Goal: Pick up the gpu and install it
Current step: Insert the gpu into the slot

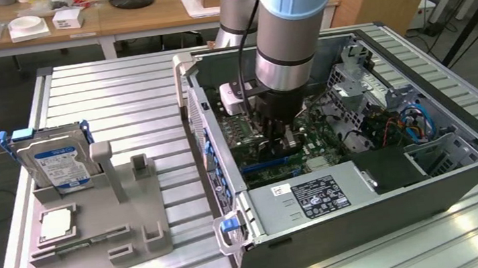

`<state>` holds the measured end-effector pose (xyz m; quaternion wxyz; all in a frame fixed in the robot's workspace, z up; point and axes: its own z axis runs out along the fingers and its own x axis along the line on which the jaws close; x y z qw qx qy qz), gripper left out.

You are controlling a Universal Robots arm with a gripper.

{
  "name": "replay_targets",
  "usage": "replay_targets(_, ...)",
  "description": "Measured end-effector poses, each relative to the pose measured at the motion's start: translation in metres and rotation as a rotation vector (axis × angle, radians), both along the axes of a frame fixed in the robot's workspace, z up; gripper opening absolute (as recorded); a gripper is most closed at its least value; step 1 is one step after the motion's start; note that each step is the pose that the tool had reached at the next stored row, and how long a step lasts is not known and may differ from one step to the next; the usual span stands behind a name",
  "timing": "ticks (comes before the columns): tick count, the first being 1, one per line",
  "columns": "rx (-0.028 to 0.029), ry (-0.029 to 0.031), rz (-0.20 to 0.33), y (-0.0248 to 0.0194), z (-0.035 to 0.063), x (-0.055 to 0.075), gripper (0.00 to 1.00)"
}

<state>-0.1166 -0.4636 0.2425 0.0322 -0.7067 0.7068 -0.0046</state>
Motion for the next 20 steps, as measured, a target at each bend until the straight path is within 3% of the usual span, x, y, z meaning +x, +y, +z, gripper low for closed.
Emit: replay_targets(20, -0.0002, 0.0018, 0.005, -0.0001, -0.0004, 0.0000, 0.28)
